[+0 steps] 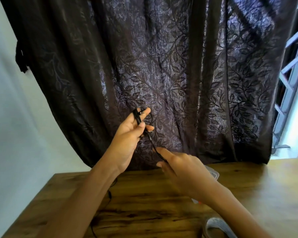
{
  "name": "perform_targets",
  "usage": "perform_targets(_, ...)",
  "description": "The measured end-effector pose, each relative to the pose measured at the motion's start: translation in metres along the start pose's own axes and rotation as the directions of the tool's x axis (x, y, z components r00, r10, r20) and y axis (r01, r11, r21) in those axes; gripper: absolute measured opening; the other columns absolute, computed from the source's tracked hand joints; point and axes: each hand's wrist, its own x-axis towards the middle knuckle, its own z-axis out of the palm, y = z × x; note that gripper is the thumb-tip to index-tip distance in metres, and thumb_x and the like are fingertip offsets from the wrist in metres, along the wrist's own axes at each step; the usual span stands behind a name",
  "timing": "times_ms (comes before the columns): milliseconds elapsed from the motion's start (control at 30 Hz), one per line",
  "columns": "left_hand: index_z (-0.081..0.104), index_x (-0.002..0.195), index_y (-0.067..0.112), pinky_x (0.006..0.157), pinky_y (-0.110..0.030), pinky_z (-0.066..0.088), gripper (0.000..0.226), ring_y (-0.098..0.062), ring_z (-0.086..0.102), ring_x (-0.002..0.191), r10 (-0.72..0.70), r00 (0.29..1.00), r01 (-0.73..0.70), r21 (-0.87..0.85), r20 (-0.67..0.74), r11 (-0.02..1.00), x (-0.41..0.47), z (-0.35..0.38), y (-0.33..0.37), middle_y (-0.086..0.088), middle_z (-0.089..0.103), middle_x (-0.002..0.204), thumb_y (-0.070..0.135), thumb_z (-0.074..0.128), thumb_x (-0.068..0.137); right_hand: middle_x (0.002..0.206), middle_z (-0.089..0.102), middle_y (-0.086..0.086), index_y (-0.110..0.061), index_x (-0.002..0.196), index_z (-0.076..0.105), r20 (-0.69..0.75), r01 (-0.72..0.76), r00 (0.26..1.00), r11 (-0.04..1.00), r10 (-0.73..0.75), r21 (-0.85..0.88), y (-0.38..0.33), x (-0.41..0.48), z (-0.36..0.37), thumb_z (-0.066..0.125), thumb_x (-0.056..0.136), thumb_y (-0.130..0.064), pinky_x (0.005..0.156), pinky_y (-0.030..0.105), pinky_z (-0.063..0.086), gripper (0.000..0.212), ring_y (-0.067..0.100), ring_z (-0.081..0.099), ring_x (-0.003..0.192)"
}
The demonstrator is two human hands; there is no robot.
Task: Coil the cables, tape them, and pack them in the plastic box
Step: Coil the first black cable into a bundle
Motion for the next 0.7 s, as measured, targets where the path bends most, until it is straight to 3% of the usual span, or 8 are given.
perform_targets(67, 0.035, 0.138, 0.020, 0.099, -0.017, 0.038, 0.045, 0.004, 0.058, 0.076, 0.031, 0.999, -0.032, 0.123, 0.011, 0.992, -0.001, 0.003, -0.002, 0.014, 0.049, 0.136, 0.001, 0.034, 0.097, 0.087, 0.068, -0.003, -0.018, 0.123, 0.052, -0.123, 0.149, 0.977, 0.970, -0.175, -0.193, 0.002, 0.003, -0.001, 0.046, 0.091, -0.027, 0.062, 0.033, 0.048, 0.033, 0.022, 0.067, 0.072)
perform_targets(167, 0.035, 0.133, 0.031, 0.094, -0.008, 0.039, 0.046, 0.005, 0.058, 0.076, 0.071, 0.996, -0.083, 0.245, 0.056, 0.966, -0.002, 0.005, -0.004, 0.016, 0.048, 0.135, 0.002, 0.035, 0.097, 0.071, 0.064, -0.003, -0.018, 0.095, 0.066, -0.152, 0.223, 0.952, 0.942, -0.265, -0.251, 0.004, 0.009, -0.011, 0.058, 0.075, -0.022, 0.053, 0.028, 0.048, 0.021, 0.021, 0.063, 0.054)
perform_targets(300, 0.034, 0.115, 0.048, 0.093, -0.016, 0.040, 0.047, 0.011, 0.056, 0.088, 0.053, 0.988, -0.088, 0.242, 0.148, 0.966, -0.005, 0.006, -0.009, 0.025, 0.046, 0.130, 0.004, 0.036, 0.098, 0.079, 0.060, 0.000, -0.015, 0.087, 0.068, -0.096, 0.256, 0.961, 0.965, -0.260, -0.059, -0.005, 0.013, -0.043, 0.059, 0.079, -0.025, 0.050, 0.037, 0.053, 0.016, 0.023, 0.062, 0.064)
perform_targets(367, 0.036, 0.117, 0.044, 0.095, -0.013, 0.041, 0.044, 0.011, 0.052, 0.102, 0.019, 0.983, -0.052, 0.178, 0.181, 0.983, -0.007, 0.009, -0.008, 0.026, 0.048, 0.125, 0.005, 0.035, 0.098, 0.085, 0.062, 0.000, -0.015, 0.089, 0.069, -0.074, 0.265, 0.963, 0.962, -0.260, 0.059, -0.005, 0.018, -0.056, 0.063, 0.081, -0.025, 0.064, 0.042, 0.054, 0.014, 0.021, 0.062, 0.076)
perform_targets(467, 0.045, 0.128, 0.024, 0.095, -0.014, 0.041, 0.033, -0.008, 0.057, 0.108, -0.051, 0.975, 0.013, 0.174, 0.217, 0.985, -0.014, 0.015, -0.008, 0.016, 0.061, 0.096, 0.016, 0.032, 0.099, 0.086, 0.065, -0.002, -0.016, 0.088, 0.072, -0.075, 0.267, 0.963, 0.955, -0.259, 0.127, 0.000, 0.029, -0.071, 0.071, 0.079, -0.022, 0.073, 0.040, 0.052, 0.010, 0.014, 0.061, 0.082)
perform_targets(567, 0.057, 0.105, 0.006, 0.096, -0.026, 0.043, 0.050, -0.016, 0.064, 0.082, -0.117, 0.970, 0.088, 0.141, 0.212, 0.986, -0.021, 0.017, -0.009, 0.004, 0.059, 0.062, 0.043, 0.028, 0.089, 0.079, 0.066, -0.006, -0.017, 0.083, 0.073, -0.084, 0.282, 0.959, 0.938, -0.270, 0.204, 0.003, 0.037, -0.084, 0.076, 0.074, -0.021, 0.071, 0.027, 0.050, 0.010, 0.006, 0.060, 0.075)
perform_targets(633, 0.058, 0.092, 0.010, 0.086, -0.027, 0.048, 0.048, -0.008, 0.056, 0.059, -0.127, 0.962, 0.115, 0.062, 0.241, 0.991, -0.024, 0.019, -0.006, 0.002, 0.056, 0.058, 0.048, 0.030, 0.083, 0.077, 0.065, -0.007, -0.015, 0.079, 0.074, -0.097, 0.260, 0.965, 0.929, -0.243, 0.262, 0.006, 0.042, -0.088, 0.079, 0.071, -0.020, 0.068, 0.021, 0.049, 0.011, 0.006, 0.061, 0.073)
perform_targets(700, 0.059, 0.097, 0.014, 0.083, -0.027, 0.048, 0.041, -0.003, 0.051, 0.055, -0.114, 0.950, 0.108, 0.035, 0.291, 0.994, -0.026, 0.020, -0.002, 0.005, 0.060, 0.060, 0.044, 0.034, 0.083, 0.077, 0.066, -0.009, -0.013, 0.079, 0.074, -0.122, 0.220, 0.974, 0.917, -0.190, 0.332, 0.013, 0.046, -0.087, 0.078, 0.071, -0.019, 0.068, 0.018, 0.049, 0.011, 0.005, 0.062, 0.073)
